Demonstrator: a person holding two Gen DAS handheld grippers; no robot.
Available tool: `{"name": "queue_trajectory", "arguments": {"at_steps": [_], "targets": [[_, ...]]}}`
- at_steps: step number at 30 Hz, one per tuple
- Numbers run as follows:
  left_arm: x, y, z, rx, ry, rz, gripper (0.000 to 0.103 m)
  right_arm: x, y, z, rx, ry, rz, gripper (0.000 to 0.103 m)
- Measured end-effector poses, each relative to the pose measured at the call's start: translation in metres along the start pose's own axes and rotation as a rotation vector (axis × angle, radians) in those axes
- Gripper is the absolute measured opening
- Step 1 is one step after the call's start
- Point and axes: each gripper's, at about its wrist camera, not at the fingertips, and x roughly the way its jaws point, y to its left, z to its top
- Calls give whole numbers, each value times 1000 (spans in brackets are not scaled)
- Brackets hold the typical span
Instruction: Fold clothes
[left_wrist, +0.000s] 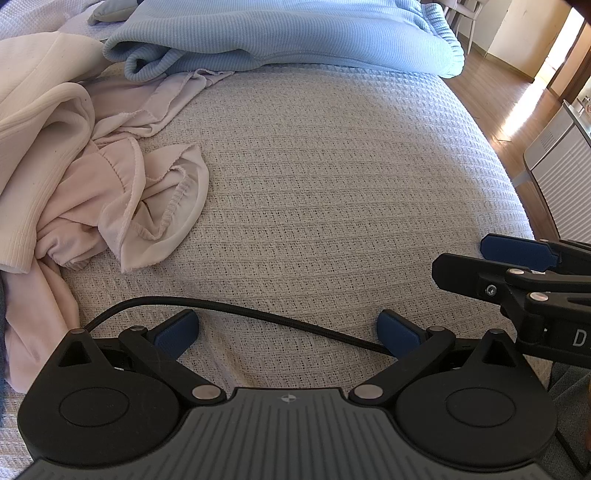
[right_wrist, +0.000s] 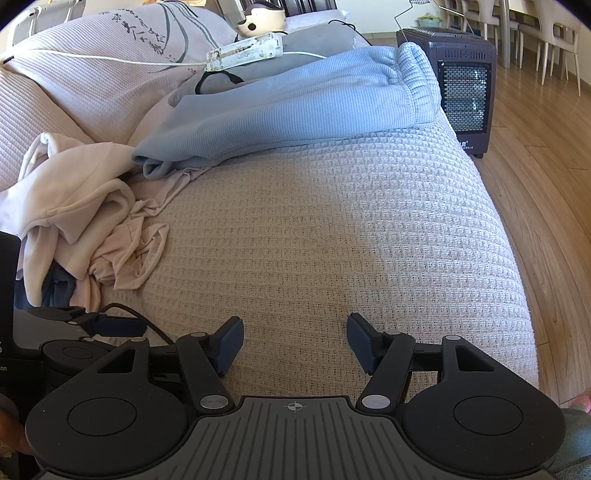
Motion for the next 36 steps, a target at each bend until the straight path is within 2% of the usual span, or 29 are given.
{"name": "queue_trajectory", "arguments": {"at_steps": [14,22,27,30,36], "targets": [[0,-1,2,5,10,4,103,0,-1,-1,2,-2,2,63],[-15,2,6,-12,17,36,103,-3,0,0,-2,-14,2,63],[-40,18,5,-58,3,36,101,-14,1,0,-5,-67,8,63],[-74,28,1,-66,-62,45,101,-16,2,0,-7,-76,4,63],[-138,51,-7,-93,-224,129,102,-17,1,2,3,-88,10,63]]}}
